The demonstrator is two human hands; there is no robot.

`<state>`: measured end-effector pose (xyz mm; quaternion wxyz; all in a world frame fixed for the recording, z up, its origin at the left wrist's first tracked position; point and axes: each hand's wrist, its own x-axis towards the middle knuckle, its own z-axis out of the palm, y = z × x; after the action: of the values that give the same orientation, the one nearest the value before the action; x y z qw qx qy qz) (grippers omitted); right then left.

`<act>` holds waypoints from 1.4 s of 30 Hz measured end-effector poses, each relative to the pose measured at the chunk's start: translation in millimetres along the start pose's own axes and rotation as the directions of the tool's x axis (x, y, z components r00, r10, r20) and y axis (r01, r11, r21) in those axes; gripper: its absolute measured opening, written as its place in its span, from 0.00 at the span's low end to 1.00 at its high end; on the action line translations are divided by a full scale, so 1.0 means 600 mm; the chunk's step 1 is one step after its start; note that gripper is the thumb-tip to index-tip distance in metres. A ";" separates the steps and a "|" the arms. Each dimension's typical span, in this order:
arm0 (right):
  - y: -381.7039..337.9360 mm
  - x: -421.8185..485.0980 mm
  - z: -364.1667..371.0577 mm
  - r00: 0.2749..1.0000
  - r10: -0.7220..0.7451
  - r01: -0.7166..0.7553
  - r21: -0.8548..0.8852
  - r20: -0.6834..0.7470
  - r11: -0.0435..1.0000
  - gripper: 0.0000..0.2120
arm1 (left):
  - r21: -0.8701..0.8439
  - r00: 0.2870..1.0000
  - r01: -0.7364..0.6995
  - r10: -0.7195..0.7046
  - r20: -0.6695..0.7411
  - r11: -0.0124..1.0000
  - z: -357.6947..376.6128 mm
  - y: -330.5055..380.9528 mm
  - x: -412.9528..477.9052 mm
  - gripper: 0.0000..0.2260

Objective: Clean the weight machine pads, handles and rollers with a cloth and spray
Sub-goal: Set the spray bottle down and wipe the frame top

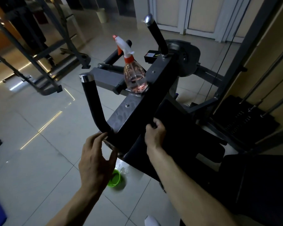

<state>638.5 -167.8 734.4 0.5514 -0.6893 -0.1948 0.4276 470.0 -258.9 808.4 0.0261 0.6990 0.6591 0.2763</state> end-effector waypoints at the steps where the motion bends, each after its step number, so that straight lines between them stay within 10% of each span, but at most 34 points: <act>1: 0.016 -0.031 0.000 0.999 -0.021 0.021 -0.015 0.036 1.000 0.17 | -0.022 1.000 0.023 -0.023 -0.011 1.000 0.001 -0.002 0.002 0.28; 8: 0.052 -0.124 -0.025 0.956 -0.177 0.197 -0.064 0.235 0.978 0.17 | -0.218 0.954 0.298 -0.288 0.080 0.929 0.020 -0.038 0.028 0.40; 14: -0.033 0.006 0.004 0.981 -0.192 0.191 0.014 0.025 0.981 0.19 | -0.350 0.968 0.211 -0.145 0.205 0.913 0.021 -0.045 0.031 0.33; 23: 0.038 -0.193 -0.022 0.935 -0.171 0.201 -0.065 0.310 0.978 0.15 | -0.293 0.973 0.134 -0.071 0.218 0.947 0.017 -0.051 0.032 0.31; 30: -0.009 -0.097 0.005 0.980 -0.178 0.180 -0.019 0.084 0.983 0.20 | -0.281 0.953 0.143 -0.055 0.299 0.949 0.021 -0.066 0.028 0.35; 34: 0.041 -0.185 -0.003 0.968 -0.141 0.153 -0.045 0.207 0.987 0.19 | -0.321 0.956 0.119 -0.021 0.294 0.939 0.025 -0.069 0.027 0.32; 42: 0.031 -0.135 0.004 0.996 -0.045 0.045 -0.003 0.078 0.999 0.14 | -0.338 0.884 0.445 -0.345 0.317 0.829 0.026 -0.076 -0.041 0.24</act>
<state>587.7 -232.3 747.6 0.5512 -0.6688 -0.2328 0.4412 435.9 -271.0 768.2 0.3061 0.5542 0.7108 0.3066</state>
